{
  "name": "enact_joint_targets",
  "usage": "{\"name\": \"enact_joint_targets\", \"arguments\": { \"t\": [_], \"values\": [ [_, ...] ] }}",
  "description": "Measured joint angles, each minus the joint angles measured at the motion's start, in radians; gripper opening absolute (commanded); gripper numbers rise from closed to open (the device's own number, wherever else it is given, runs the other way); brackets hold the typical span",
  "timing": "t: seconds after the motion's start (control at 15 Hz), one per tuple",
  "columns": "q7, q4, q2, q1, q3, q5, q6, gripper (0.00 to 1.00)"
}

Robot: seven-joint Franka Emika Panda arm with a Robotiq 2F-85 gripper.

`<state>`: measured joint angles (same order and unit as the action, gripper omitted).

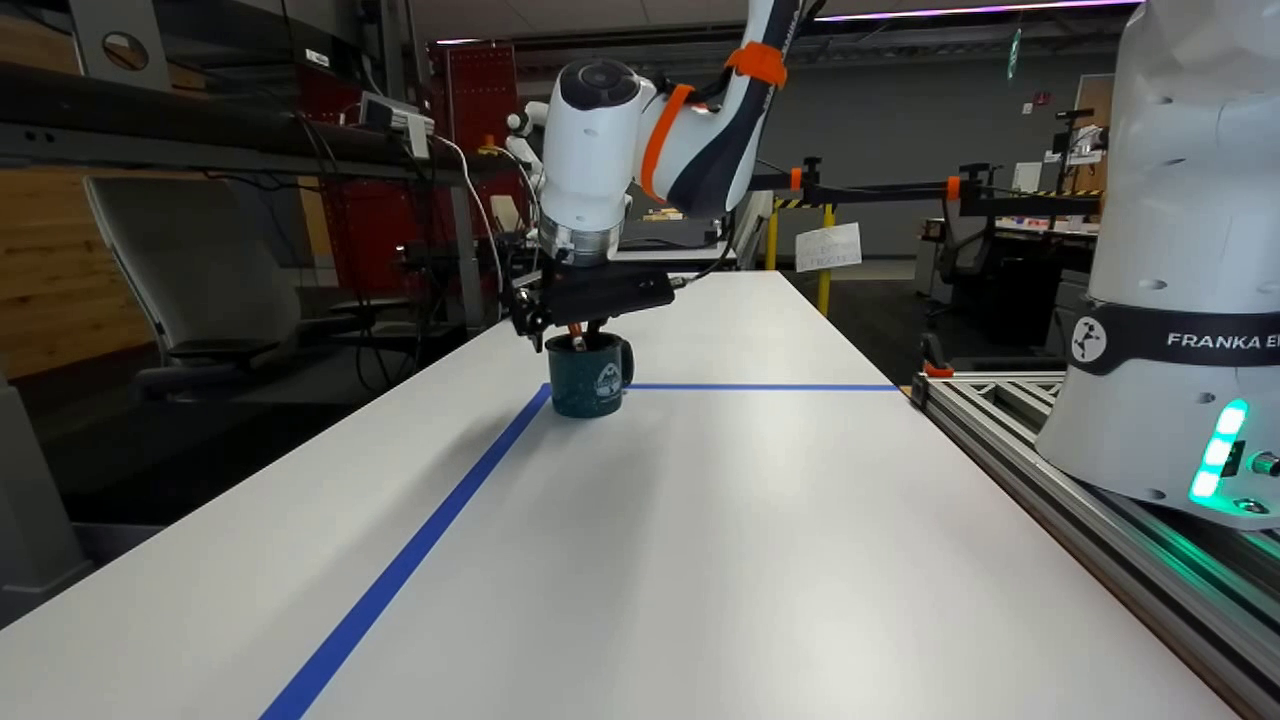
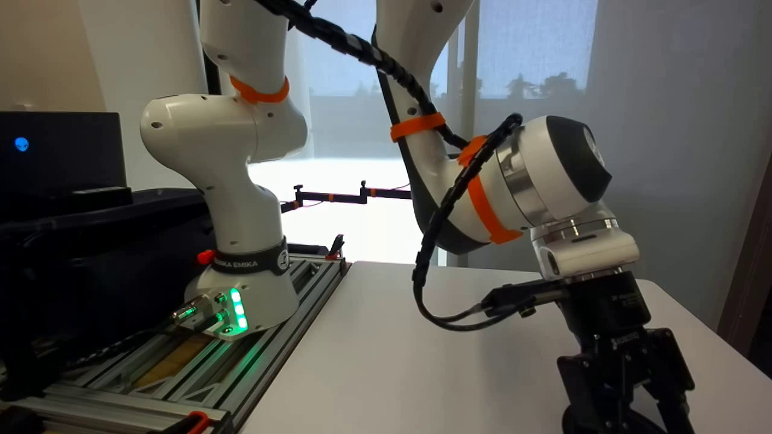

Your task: Take the marker out of the mug and place it to the left of the mug

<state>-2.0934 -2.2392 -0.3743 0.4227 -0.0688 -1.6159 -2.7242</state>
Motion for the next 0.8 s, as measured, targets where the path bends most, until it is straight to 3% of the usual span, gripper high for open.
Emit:
{"name": "enact_joint_targets", "arguments": {
  "t": [0.27, 0.4, 0.8],
  "values": [
    [0.0, 0.01, -0.018, 0.0, 0.0, 0.0, 0.0, 0.94],
    [0.0, 0.01, -0.019, 0.0, 0.0, 0.0, 0.0, 0.87],
    [-0.001, 0.011, -0.008, 0.0, -0.001, 0.0, 0.0, 0.92]
  ]
}}
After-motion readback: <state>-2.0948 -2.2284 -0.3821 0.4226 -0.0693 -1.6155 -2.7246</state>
